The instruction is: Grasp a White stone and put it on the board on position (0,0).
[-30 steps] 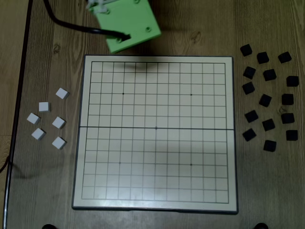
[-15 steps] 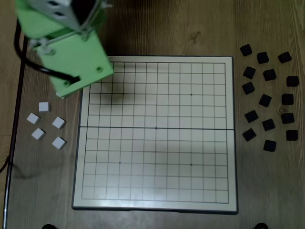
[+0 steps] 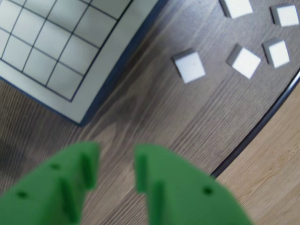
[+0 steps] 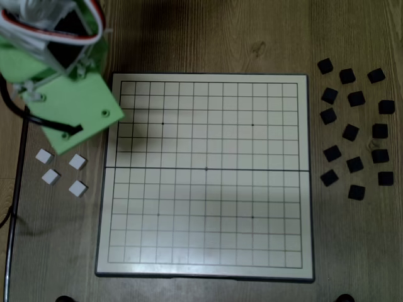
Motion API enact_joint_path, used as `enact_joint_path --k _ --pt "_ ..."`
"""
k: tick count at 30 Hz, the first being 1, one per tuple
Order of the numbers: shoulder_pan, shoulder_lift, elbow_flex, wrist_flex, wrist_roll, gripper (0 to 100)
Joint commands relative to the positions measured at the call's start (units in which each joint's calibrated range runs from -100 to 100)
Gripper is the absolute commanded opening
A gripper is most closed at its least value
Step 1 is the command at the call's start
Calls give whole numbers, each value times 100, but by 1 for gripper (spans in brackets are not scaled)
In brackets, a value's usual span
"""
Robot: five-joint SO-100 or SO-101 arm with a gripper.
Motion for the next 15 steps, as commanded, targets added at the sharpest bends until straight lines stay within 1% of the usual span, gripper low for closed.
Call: enact_joint_path --k 1,6,15 --pt "25 -79 -404 -221 107 6" --pt "62 -79 -18 -725 322 6" --pt "89 23 233 -1015 220 6"
